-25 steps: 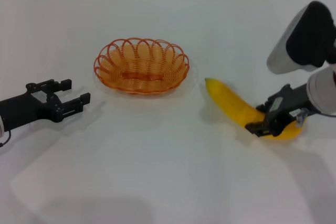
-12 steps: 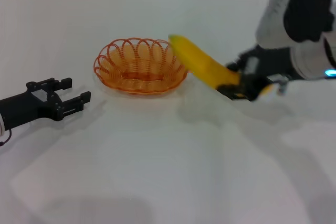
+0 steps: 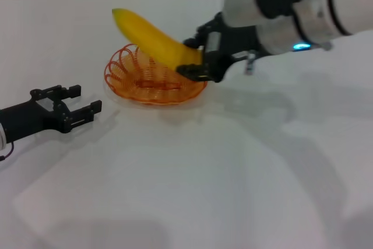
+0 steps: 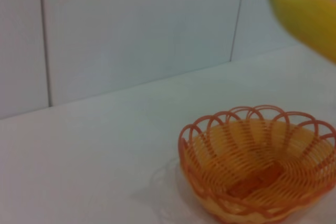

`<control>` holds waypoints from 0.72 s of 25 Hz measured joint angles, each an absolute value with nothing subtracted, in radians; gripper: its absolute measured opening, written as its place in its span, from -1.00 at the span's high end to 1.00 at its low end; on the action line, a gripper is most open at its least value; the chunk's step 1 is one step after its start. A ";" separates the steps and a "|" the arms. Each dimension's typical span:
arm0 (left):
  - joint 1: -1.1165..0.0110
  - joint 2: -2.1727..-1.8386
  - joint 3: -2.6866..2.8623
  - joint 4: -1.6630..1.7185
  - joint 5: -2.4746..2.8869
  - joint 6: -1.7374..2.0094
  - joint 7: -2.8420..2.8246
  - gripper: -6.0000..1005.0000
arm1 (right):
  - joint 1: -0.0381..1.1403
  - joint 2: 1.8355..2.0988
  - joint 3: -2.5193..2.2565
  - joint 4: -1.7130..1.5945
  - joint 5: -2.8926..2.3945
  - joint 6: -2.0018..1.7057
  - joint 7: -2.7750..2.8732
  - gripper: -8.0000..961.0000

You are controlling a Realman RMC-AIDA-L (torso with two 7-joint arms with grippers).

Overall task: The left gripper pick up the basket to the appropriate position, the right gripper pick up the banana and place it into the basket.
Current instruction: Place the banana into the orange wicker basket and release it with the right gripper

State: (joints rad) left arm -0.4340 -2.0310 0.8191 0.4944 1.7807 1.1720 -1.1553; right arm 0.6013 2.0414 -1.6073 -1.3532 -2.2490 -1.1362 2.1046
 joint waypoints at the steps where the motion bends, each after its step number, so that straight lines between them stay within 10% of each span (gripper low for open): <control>1: -0.436 -2.031 0.819 0.494 1.781 1.172 -1.155 -0.33 | 0.616 2.042 -1.627 -1.330 -2.245 -1.110 2.102 -0.02; 18: -0.454 -2.032 0.820 0.491 1.783 1.172 -1.155 -0.33 | 0.760 2.048 -1.876 -1.038 -2.240 -0.769 2.112 -0.03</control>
State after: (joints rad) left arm -0.4538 -2.0324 0.8195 0.4908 1.7825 1.1720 -1.1550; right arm 0.7604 2.0477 -1.8761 -1.0381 -2.2400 -0.7692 2.1116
